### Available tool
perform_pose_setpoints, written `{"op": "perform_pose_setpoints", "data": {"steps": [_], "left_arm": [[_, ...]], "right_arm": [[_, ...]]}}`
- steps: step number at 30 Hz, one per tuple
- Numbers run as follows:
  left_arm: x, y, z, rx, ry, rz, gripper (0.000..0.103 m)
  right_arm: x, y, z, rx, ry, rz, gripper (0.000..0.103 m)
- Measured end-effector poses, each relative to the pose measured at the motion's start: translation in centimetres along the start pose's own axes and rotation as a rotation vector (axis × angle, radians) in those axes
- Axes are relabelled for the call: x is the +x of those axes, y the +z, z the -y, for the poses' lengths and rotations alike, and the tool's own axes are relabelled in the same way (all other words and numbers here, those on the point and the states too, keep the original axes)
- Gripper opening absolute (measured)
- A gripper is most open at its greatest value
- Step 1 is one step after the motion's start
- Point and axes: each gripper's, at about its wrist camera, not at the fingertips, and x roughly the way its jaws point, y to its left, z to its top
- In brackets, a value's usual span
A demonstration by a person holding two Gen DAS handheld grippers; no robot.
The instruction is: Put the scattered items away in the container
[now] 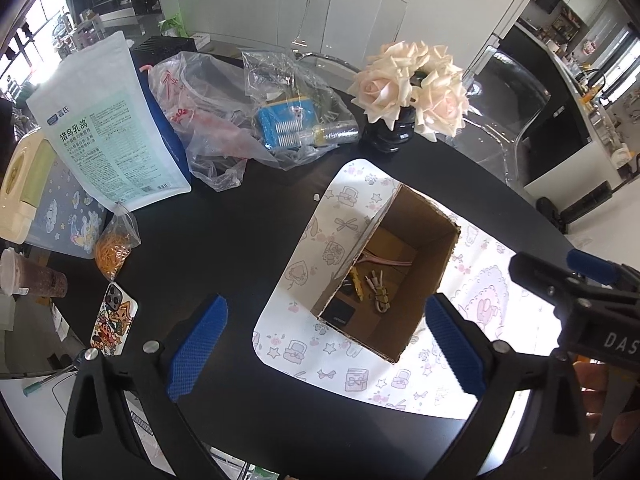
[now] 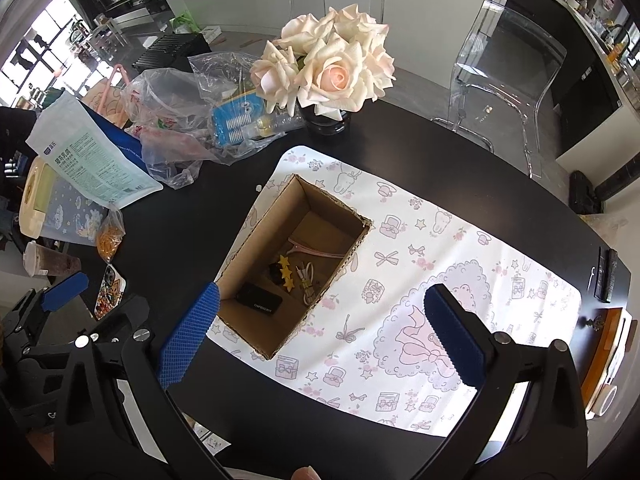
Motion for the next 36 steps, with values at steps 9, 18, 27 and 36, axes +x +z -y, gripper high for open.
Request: {"op": "perform_pose_setpoints", "data": {"steps": [9,18,27,36], "left_arm": [[-2.8,-0.7,1.2,0.028,0.022,0.049,0.103],[-6.0,-2.3,4.0,0.094,0.010,0.081,0.103],[-9.1,-4.9,9.6,0.211,-0.025,0.117,0.103],[-11.7,-7.9,16.9,0.353,-0.084,0.142,0.103]], "right_arm": [[-3.7,-1.6,1.2,0.034,-0.023,0.049,0.103],[-8.4,-5.2,3.3,0.057,-0.033,0.107,0.103],[-13.6,-10.6,7.5,0.112,-0.070,0.173,0.103],[-18.4,-18.0,14.8,0.240,-0.134,0.228,0.103]]}}
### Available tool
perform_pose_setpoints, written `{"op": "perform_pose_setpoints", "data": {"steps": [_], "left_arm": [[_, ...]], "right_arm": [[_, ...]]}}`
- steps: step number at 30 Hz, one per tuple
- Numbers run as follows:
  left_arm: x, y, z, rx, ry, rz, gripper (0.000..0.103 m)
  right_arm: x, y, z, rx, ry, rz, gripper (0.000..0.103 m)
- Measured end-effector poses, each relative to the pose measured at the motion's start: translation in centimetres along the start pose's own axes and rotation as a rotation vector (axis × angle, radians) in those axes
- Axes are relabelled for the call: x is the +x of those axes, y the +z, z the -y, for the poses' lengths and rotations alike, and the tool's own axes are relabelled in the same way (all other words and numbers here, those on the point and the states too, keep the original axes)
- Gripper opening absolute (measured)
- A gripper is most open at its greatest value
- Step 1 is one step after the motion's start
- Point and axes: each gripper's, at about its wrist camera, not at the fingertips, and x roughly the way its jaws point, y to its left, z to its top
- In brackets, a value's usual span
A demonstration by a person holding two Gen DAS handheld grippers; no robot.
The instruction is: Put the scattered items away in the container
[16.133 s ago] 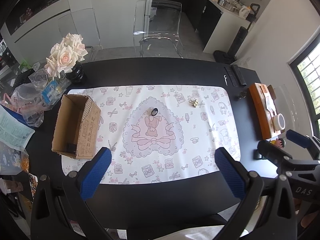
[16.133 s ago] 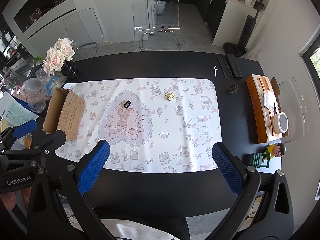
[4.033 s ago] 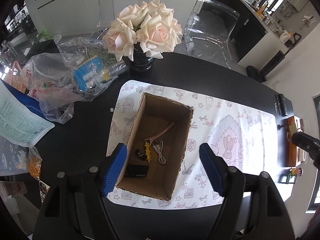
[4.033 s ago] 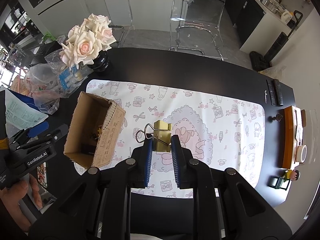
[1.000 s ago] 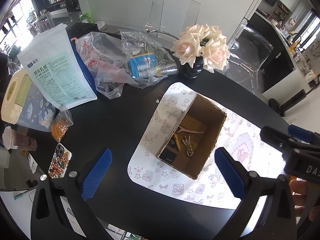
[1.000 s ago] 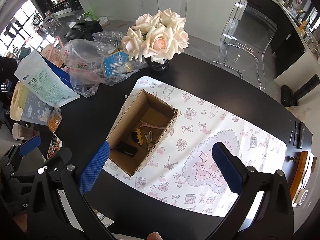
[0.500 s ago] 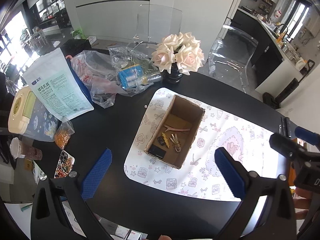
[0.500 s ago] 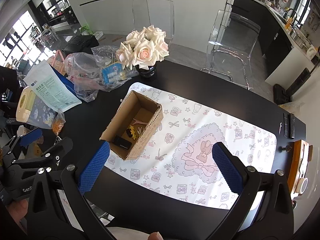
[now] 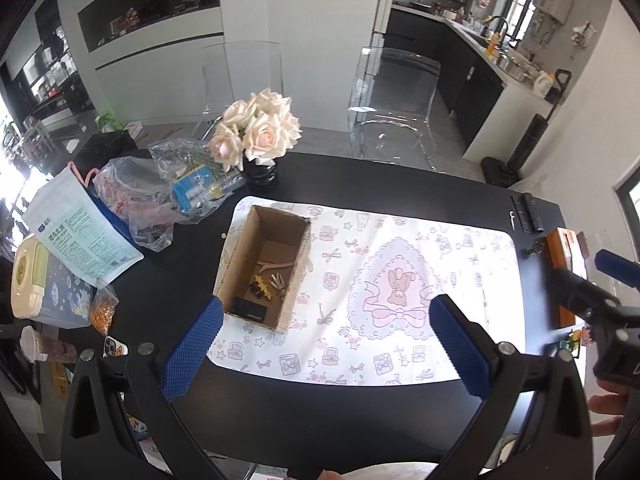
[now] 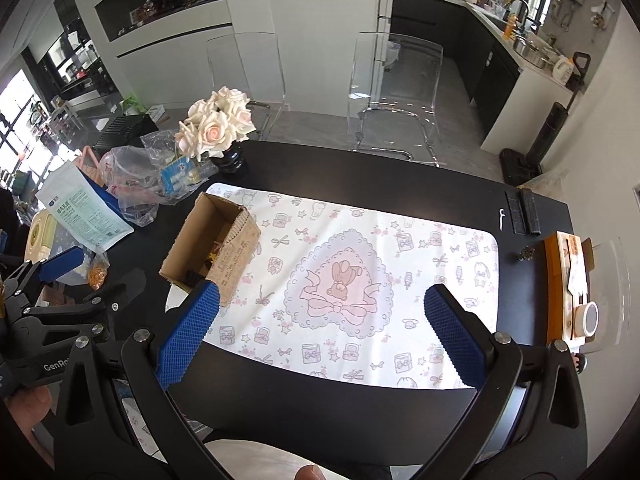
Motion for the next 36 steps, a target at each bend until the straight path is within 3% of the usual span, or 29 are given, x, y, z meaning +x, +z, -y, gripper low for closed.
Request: {"op": "perform_pose_setpoints", "data": {"steps": [10,17,23,36], "left_arm": [[-1.3,-0.6,9.2,0.135,-0.084,0.000,0.103],[-2.0,-1.3,13.0,0.173,-0.110,-0.004,0.103],[-2.1,-1.9,14.1,0.186,-0.100,-0.008,0.103],[-1.8,-2.0,12.8,0.147,-0.064,-0.021,0.103]], "right_arm": [[-4.1,-4.6,9.8,0.145,-0.088,0.024,0.103],[-5.3,-6.6,13.7,0.193,-0.115,0.029,0.103],[-5.2,-7.2,14.6,0.199,-0.107,0.025,0.103],[-4.2,-7.3,14.1,0.185,-0.102,0.000,0.103]]}}
